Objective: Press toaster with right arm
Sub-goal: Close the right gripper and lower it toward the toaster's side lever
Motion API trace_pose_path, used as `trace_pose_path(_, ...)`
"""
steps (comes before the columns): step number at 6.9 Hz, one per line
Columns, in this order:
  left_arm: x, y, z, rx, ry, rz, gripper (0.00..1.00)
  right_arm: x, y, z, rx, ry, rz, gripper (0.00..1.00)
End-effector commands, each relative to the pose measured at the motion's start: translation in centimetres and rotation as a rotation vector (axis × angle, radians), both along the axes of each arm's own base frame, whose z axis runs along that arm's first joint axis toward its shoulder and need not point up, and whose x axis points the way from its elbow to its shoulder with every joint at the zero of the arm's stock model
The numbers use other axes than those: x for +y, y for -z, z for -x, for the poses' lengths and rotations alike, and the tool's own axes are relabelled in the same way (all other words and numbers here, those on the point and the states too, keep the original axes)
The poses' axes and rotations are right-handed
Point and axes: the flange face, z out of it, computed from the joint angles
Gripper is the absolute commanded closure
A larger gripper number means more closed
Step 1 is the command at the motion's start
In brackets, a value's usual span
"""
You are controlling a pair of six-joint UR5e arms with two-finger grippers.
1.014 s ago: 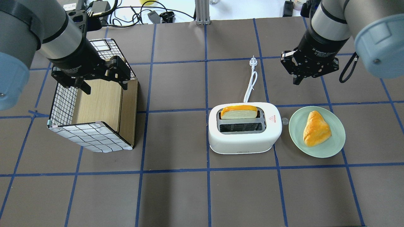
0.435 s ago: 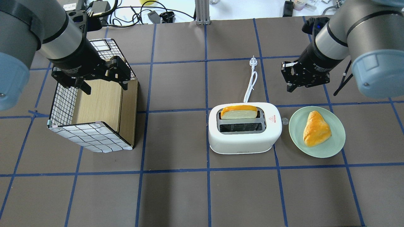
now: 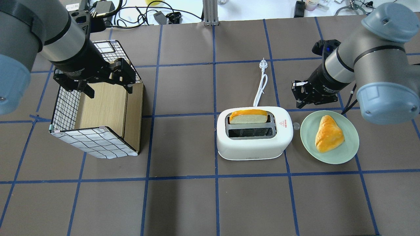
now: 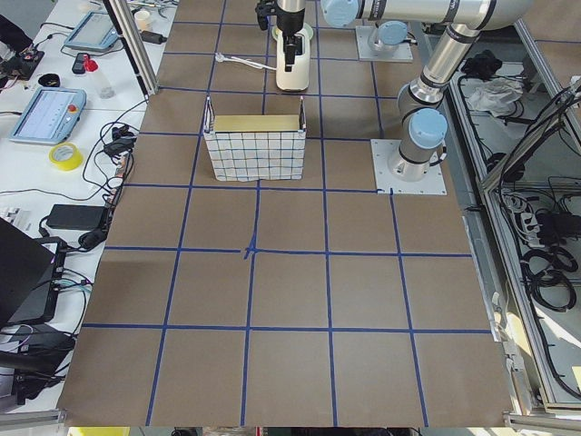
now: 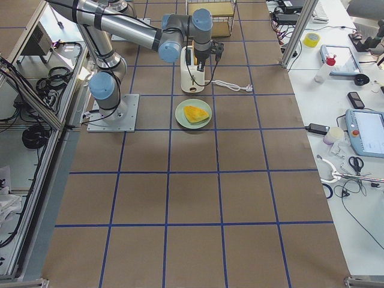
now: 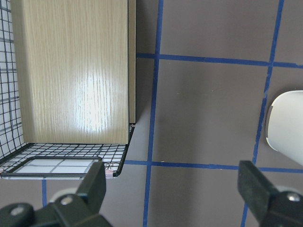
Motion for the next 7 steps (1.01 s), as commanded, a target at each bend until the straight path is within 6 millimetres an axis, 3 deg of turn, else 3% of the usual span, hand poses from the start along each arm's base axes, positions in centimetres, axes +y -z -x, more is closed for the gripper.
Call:
trace_pose_path(1,0.0,0.0,0.0,0.000,0.000,0.000,0.00,0.8,1.9,0.7,-0.051,0.022,-0.025,1.00)
trace_pose_path(7,0.0,-0.1,0.0,0.001,0.000,0.001,0.00,2.3,3.9,0.6,-0.061,0.035,-0.120,1.00)
